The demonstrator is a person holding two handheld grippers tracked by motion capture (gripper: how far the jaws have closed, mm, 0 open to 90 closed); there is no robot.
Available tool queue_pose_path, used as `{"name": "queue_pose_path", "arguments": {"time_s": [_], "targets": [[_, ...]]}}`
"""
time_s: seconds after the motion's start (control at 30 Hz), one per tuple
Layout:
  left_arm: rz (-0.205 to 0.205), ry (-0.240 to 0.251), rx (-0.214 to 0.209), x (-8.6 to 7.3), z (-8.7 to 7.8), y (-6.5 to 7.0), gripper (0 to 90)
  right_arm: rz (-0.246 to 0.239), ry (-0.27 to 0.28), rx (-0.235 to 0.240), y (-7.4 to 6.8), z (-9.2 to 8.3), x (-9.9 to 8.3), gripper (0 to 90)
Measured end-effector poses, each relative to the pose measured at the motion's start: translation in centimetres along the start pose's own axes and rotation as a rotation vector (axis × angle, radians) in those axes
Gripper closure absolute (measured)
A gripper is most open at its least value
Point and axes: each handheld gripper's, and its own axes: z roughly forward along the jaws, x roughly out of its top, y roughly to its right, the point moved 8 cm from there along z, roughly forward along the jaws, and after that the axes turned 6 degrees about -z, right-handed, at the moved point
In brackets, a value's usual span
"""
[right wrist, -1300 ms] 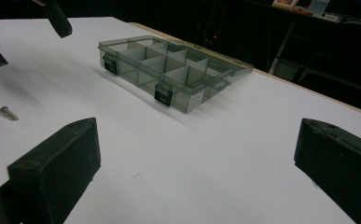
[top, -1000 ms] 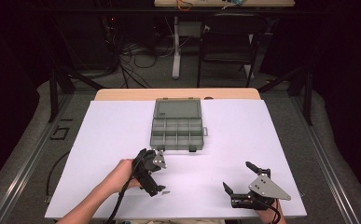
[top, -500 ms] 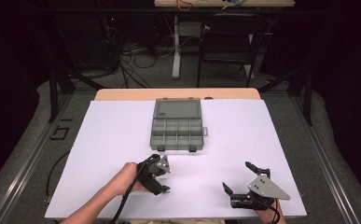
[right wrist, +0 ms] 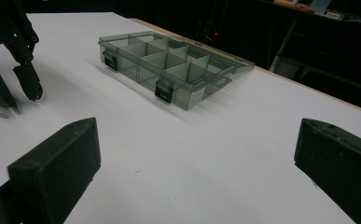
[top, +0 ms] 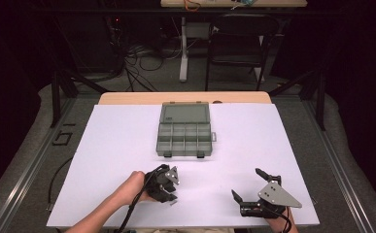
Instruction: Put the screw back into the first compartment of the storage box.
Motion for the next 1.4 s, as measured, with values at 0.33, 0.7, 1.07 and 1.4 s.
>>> {"name": "queue_pose_path", "arguments": {"time_s": [0.33,0.7,1.07,1.4], "targets": [[0.012,0.025,0.024,-0.2,0.0,-0.3,84.0,-0.003,0.002,0.002,0.0,0.1,0.0,0.0],[0.014,0.045,0.039,-0.1,-0.8,-0.6,90.0,-0.003,0.000,0.002,0.0,0.1,0.0,0.0],[0.002,0.059,0.028,-0.5,-1.6,-0.7,80.7,-0.006,-0.004,-0.001,-0.1,0.1,0.0,0.0],[0.041,0.004,-0.030,-1.9,-1.3,0.6,63.9,-0.004,-0.001,0.002,-0.1,0.2,0.0,0.0]]}}
